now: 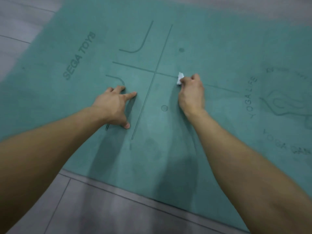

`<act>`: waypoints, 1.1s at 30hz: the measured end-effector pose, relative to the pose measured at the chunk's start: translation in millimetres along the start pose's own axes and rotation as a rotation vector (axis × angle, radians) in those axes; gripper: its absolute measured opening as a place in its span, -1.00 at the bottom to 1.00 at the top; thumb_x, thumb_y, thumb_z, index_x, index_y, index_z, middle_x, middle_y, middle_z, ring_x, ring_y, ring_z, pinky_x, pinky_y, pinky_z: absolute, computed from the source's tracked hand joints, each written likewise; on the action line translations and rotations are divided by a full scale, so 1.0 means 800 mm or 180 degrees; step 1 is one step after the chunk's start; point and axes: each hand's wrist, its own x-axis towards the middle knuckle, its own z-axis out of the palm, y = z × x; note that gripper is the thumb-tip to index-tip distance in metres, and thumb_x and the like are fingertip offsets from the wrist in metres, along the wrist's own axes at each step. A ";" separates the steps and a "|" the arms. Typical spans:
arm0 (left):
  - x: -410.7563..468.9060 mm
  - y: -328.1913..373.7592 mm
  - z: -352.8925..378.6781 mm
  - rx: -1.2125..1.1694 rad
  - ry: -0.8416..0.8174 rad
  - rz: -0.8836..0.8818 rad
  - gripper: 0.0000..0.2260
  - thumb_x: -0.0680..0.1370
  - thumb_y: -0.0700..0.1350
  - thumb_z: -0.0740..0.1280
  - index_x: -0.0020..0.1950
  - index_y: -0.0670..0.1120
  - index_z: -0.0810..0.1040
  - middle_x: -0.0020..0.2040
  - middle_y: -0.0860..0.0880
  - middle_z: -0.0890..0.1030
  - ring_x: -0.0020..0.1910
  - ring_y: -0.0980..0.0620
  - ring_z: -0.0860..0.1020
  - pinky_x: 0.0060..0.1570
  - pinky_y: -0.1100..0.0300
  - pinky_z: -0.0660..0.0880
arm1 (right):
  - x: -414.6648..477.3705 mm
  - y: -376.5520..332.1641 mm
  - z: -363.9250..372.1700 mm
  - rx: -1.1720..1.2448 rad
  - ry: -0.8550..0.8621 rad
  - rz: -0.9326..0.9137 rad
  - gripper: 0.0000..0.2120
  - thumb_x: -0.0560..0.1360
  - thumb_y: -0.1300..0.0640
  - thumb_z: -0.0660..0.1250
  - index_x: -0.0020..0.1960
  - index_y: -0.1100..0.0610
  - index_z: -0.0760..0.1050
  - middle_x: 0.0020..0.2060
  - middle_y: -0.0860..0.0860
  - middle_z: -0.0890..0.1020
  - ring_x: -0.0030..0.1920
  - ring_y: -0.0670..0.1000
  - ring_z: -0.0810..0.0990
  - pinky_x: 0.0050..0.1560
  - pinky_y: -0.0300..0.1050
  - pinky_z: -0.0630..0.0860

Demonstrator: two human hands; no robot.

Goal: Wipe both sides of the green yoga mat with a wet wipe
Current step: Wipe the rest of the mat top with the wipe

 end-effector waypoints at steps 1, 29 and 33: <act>0.000 0.001 0.001 -0.0001 0.0000 -0.0007 0.23 0.16 0.35 0.67 0.68 0.33 0.04 0.67 0.01 0.13 0.54 -0.17 0.27 0.41 -0.13 0.48 | -0.023 -0.018 0.006 0.0069 -0.0106 -0.0252 -0.79 0.64 0.24 0.25 0.16 0.17 0.64 0.03 0.15 0.50 -0.05 0.24 0.59 -0.08 -0.05 0.38; -0.078 0.005 0.030 -0.0205 -0.0211 0.0162 0.04 0.18 0.27 0.69 0.56 0.08 0.32 0.40 -0.01 0.35 0.39 -0.12 0.35 0.29 -0.13 0.52 | -0.072 0.005 0.002 0.0082 -0.0070 -0.0330 -0.79 0.60 0.25 0.28 0.11 0.20 0.67 -0.01 0.16 0.53 -0.11 0.28 0.60 -0.06 0.09 0.58; -0.082 0.005 0.038 -0.0058 -0.0139 0.0179 0.18 0.09 0.25 0.73 0.60 0.08 0.24 0.42 0.01 0.31 0.41 -0.11 0.34 0.26 -0.15 0.55 | -0.161 -0.050 0.021 0.0408 -0.0345 -0.1173 -0.78 0.65 0.01 0.33 -0.01 0.14 0.63 -0.11 0.10 0.51 -0.18 0.21 0.56 -0.15 0.04 0.54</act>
